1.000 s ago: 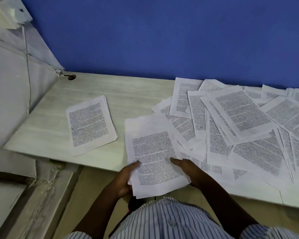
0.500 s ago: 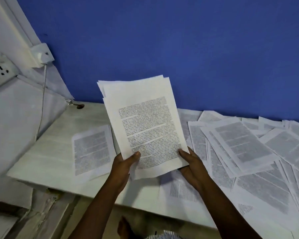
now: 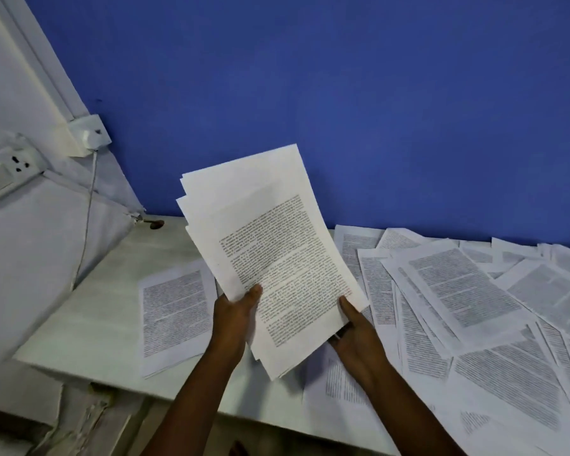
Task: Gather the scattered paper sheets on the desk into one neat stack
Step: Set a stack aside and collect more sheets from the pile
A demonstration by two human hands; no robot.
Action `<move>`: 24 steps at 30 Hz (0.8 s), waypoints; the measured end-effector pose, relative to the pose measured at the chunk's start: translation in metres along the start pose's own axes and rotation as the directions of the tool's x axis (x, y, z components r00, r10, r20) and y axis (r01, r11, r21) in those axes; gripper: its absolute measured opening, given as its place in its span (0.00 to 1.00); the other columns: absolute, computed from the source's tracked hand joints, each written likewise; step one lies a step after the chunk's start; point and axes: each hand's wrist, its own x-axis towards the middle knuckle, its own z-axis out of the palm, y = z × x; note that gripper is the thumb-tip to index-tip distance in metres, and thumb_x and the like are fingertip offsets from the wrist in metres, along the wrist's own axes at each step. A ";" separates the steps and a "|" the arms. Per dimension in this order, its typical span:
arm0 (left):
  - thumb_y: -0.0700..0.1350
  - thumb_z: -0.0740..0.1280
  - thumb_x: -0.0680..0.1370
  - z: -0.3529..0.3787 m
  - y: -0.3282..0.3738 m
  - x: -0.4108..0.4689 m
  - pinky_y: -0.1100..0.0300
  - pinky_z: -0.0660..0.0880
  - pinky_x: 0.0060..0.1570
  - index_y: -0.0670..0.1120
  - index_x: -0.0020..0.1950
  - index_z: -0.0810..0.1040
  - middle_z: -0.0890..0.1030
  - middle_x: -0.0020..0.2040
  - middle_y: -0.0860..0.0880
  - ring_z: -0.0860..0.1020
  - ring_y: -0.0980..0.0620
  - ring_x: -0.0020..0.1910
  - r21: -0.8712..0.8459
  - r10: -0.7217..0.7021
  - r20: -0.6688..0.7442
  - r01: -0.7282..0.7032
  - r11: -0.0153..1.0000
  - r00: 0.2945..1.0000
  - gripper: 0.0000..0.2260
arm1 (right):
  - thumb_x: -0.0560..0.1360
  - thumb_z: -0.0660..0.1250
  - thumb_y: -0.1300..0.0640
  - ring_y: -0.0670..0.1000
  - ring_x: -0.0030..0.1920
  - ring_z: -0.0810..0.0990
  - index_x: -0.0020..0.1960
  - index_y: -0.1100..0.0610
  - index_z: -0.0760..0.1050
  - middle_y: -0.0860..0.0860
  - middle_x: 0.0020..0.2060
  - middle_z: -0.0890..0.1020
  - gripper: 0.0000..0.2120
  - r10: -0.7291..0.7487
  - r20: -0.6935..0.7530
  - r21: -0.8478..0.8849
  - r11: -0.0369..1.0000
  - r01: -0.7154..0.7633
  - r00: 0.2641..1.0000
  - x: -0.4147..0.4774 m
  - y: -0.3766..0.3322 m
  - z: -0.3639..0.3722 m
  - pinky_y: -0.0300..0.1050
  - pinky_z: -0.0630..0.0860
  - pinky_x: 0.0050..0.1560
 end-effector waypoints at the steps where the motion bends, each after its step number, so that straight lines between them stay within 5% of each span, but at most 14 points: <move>1: 0.36 0.72 0.76 0.002 0.000 -0.002 0.46 0.77 0.61 0.47 0.60 0.81 0.86 0.54 0.49 0.83 0.46 0.56 0.019 0.020 -0.006 -0.020 1.000 1.000 0.14 | 0.76 0.69 0.56 0.58 0.60 0.81 0.68 0.57 0.76 0.58 0.61 0.82 0.21 0.022 0.030 0.011 1.000 -0.022 0.999 -0.003 0.005 0.003 0.57 0.77 0.62; 5: 0.38 0.75 0.73 0.010 -0.001 -0.011 0.45 0.76 0.61 0.50 0.58 0.82 0.86 0.55 0.48 0.82 0.44 0.58 0.070 0.041 0.087 -0.048 0.996 0.995 0.15 | 0.81 0.64 0.61 0.61 0.70 0.72 0.74 0.57 0.70 0.60 0.69 0.76 0.21 -0.037 0.104 0.111 0.993 0.026 0.994 -0.005 0.010 0.008 0.62 0.67 0.72; 9: 0.39 0.77 0.70 0.008 0.013 -0.006 0.45 0.75 0.63 0.48 0.70 0.74 0.82 0.64 0.46 0.80 0.45 0.63 -0.068 0.037 0.194 -0.024 0.997 0.980 0.29 | 0.79 0.64 0.62 0.58 0.59 0.80 0.72 0.58 0.71 0.60 0.64 0.80 0.21 -0.067 0.114 0.031 0.997 0.064 0.991 -0.003 -0.008 0.009 0.57 0.78 0.62; 12: 0.42 0.78 0.69 0.010 0.028 0.001 0.50 0.78 0.59 0.49 0.69 0.75 0.81 0.64 0.48 0.80 0.48 0.62 -0.106 0.071 0.115 -0.059 0.993 0.991 0.29 | 0.79 0.64 0.61 0.59 0.58 0.80 0.74 0.59 0.70 0.60 0.63 0.79 0.23 -0.066 0.101 0.020 0.998 0.065 0.993 0.005 -0.011 0.000 0.60 0.74 0.64; 16: 0.48 0.80 0.68 0.021 0.035 0.001 0.37 0.71 0.67 0.47 0.73 0.72 0.78 0.68 0.43 0.77 0.42 0.67 -0.200 0.070 0.110 -0.047 0.979 0.991 0.35 | 0.80 0.64 0.57 0.59 0.61 0.78 0.74 0.57 0.69 0.60 0.64 0.78 0.22 -0.090 0.090 0.101 0.992 0.081 0.992 0.009 -0.012 0.015 0.62 0.72 0.66; 20: 0.44 0.71 0.75 0.039 0.035 -0.011 0.45 0.76 0.61 0.49 0.68 0.76 0.82 0.63 0.46 0.80 0.44 0.62 -0.214 0.089 0.115 -0.063 0.975 0.989 0.21 | 0.77 0.70 0.46 0.63 0.70 0.71 0.74 0.53 0.70 0.59 0.70 0.74 0.28 -0.097 0.055 0.199 0.976 0.084 0.994 0.012 -0.015 0.029 0.67 0.65 0.71; 24: 0.41 0.71 0.78 0.062 0.007 -0.030 0.62 0.78 0.52 0.53 0.58 0.79 0.84 0.54 0.54 0.81 0.50 0.58 0.078 0.143 -0.009 -0.142 0.987 0.990 0.11 | 0.80 0.65 0.47 0.62 0.67 0.76 0.72 0.52 0.71 0.58 0.66 0.79 0.22 -0.127 0.010 0.149 0.981 0.124 0.992 0.017 -0.005 0.041 0.65 0.69 0.70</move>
